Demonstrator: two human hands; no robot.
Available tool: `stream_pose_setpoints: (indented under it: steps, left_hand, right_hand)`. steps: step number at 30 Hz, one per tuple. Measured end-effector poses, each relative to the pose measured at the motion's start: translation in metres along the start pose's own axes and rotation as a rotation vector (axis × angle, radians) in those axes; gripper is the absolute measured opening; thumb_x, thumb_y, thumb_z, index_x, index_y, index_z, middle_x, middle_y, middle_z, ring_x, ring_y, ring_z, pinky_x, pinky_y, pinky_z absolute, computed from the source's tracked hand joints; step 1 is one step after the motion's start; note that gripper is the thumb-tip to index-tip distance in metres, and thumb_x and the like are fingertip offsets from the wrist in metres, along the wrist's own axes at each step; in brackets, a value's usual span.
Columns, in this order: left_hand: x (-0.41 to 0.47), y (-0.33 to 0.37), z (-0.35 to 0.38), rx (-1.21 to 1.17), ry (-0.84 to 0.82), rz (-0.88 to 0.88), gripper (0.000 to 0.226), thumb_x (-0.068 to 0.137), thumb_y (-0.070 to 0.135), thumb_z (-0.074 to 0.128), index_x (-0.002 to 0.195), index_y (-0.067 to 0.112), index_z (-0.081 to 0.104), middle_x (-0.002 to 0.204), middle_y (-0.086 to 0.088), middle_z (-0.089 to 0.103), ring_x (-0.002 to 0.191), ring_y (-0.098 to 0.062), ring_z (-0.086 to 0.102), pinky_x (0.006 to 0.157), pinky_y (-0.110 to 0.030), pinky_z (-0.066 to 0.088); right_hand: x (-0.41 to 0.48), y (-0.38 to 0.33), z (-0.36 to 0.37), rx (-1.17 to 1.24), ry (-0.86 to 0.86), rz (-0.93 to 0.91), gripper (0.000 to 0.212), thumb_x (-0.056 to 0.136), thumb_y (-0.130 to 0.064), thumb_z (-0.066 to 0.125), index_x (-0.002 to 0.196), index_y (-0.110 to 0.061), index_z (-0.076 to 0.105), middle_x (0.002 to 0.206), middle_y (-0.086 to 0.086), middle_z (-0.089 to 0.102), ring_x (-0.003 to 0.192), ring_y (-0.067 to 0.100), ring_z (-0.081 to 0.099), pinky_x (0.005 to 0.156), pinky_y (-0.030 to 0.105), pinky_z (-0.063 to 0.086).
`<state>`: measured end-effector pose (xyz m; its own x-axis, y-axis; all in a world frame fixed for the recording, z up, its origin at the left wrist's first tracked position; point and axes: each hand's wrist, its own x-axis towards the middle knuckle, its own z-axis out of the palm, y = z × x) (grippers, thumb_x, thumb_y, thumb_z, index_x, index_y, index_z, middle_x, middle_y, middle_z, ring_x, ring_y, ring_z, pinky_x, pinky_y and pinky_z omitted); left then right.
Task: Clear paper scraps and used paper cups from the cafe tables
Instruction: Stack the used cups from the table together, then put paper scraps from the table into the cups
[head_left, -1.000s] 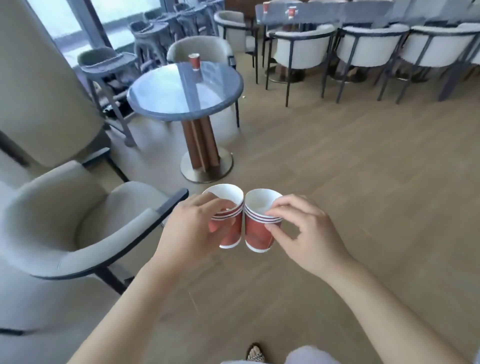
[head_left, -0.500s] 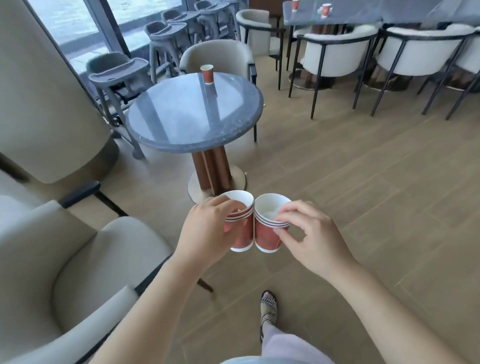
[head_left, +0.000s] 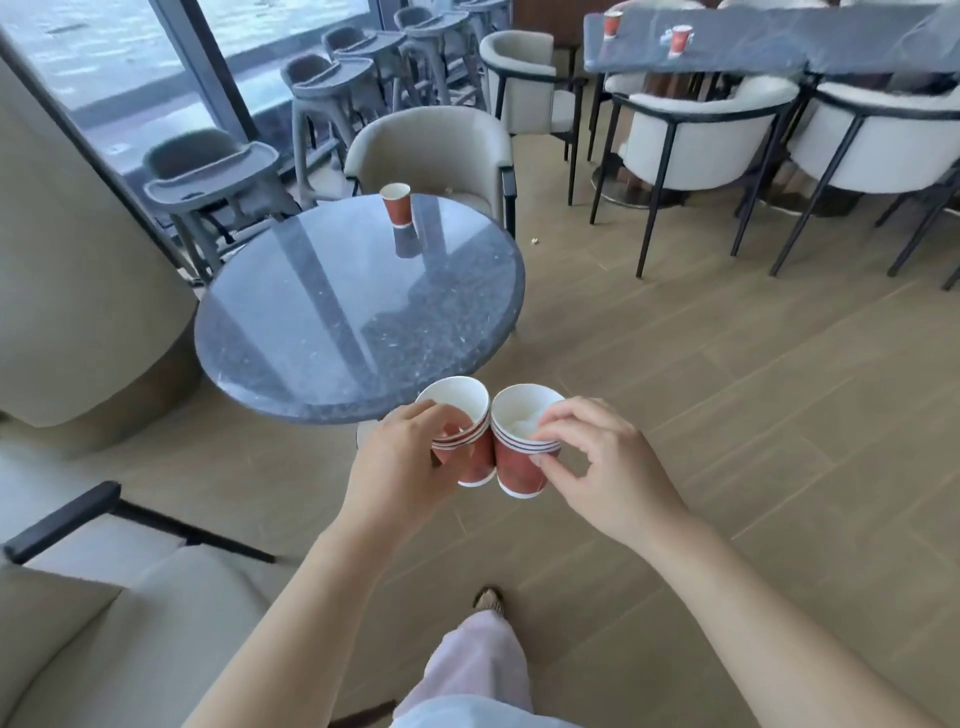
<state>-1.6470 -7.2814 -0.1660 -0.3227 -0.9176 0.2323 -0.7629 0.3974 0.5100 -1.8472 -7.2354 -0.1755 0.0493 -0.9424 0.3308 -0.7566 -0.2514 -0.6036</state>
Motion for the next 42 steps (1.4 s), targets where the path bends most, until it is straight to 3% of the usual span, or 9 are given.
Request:
stream_pose_setpoints:
  steps: [4, 7, 9, 18, 23, 28, 33, 42]
  left_hand:
    - [0.076, -0.015, 0.023, 0.006, 0.011, -0.018, 0.014, 0.073, 0.017, 0.069, 0.085, 0.023, 0.065, 0.088, 0.008, 0.067, 0.081, -0.020, 0.059, 0.064, -0.028, 0.042]
    - [0.138, -0.032, 0.042, -0.003, 0.014, -0.020, 0.012, 0.071, 0.025, 0.069, 0.083, 0.023, 0.065, 0.087, 0.008, 0.067, 0.078, -0.017, 0.057, 0.060, -0.024, 0.036]
    - [0.184, -0.042, 0.052, -0.016, 0.003, -0.018, 0.013, 0.071, 0.029, 0.068, 0.082, 0.022, 0.065, 0.086, 0.007, 0.066, 0.076, -0.019, 0.057, 0.060, -0.026, 0.041]
    - [0.359, -0.079, 0.070, 0.014, -0.030, -0.001, 0.013, 0.074, 0.024, 0.070, 0.077, 0.015, 0.060, 0.079, 0.003, 0.066, 0.070, -0.025, 0.056, 0.057, -0.029, 0.040]
    - [0.400, -0.116, 0.073, 0.051, -0.050, -0.150, 0.013, 0.071, 0.015, 0.068, 0.083, 0.017, 0.063, 0.086, 0.003, 0.067, 0.077, -0.027, 0.059, 0.063, -0.034, 0.046]
    - [0.441, -0.140, 0.087, 0.078, -0.024, -0.276, 0.015, 0.070, 0.014, 0.067, 0.082, 0.018, 0.060, 0.083, 0.005, 0.064, 0.074, -0.024, 0.056, 0.059, -0.028, 0.038]
    - [0.490, -0.140, 0.111, 0.096, 0.023, -0.372, 0.015, 0.072, 0.016, 0.067, 0.084, 0.019, 0.060, 0.087, 0.005, 0.065, 0.078, -0.025, 0.058, 0.063, -0.033, 0.045]
    - [0.564, -0.118, 0.152, 0.132, 0.126, -0.648, 0.015, 0.074, 0.017, 0.067, 0.087, 0.014, 0.059, 0.086, 0.002, 0.066, 0.080, -0.025, 0.058, 0.068, -0.033, 0.046]
  right_hand:
    - [0.069, 0.044, 0.007, -0.011, 0.007, -0.007, 0.013, 0.072, -0.009, 0.073, 0.083, -0.014, 0.070, 0.092, -0.003, 0.064, 0.092, 0.017, 0.058, 0.083, 0.023, 0.043]
    - [0.127, 0.079, 0.017, -0.011, -0.012, -0.005, 0.011, 0.071, -0.010, 0.074, 0.080, -0.014, 0.069, 0.092, -0.003, 0.064, 0.091, 0.017, 0.058, 0.081, 0.017, 0.038]
    - [0.169, 0.102, 0.022, -0.007, -0.023, 0.002, 0.011, 0.071, -0.010, 0.075, 0.079, -0.014, 0.069, 0.093, -0.003, 0.064, 0.090, 0.017, 0.057, 0.080, 0.015, 0.036]
    - [0.340, 0.177, 0.036, 0.012, -0.076, 0.009, 0.012, 0.070, -0.012, 0.077, 0.075, -0.015, 0.067, 0.091, -0.004, 0.063, 0.089, 0.016, 0.056, 0.080, 0.017, 0.038]
    - [0.403, 0.202, 0.060, 0.035, -0.136, -0.035, 0.016, 0.065, -0.010, 0.080, 0.071, -0.013, 0.066, 0.087, 0.000, 0.065, 0.084, 0.017, 0.057, 0.076, 0.012, 0.033]
    - [0.466, 0.235, 0.083, 0.055, -0.236, -0.095, 0.017, 0.066, -0.015, 0.080, 0.070, -0.016, 0.064, 0.090, -0.003, 0.063, 0.087, 0.014, 0.055, 0.075, 0.011, 0.030]
    - [0.535, 0.274, 0.099, 0.077, -0.362, -0.206, 0.014, 0.071, -0.020, 0.077, 0.074, -0.017, 0.064, 0.093, -0.006, 0.062, 0.093, 0.013, 0.054, 0.079, 0.019, 0.038]
    - [0.642, 0.340, 0.096, 0.147, -0.542, -0.383, 0.012, 0.075, -0.012, 0.074, 0.081, -0.011, 0.064, 0.100, -0.001, 0.064, 0.098, 0.017, 0.054, 0.083, 0.012, 0.032]
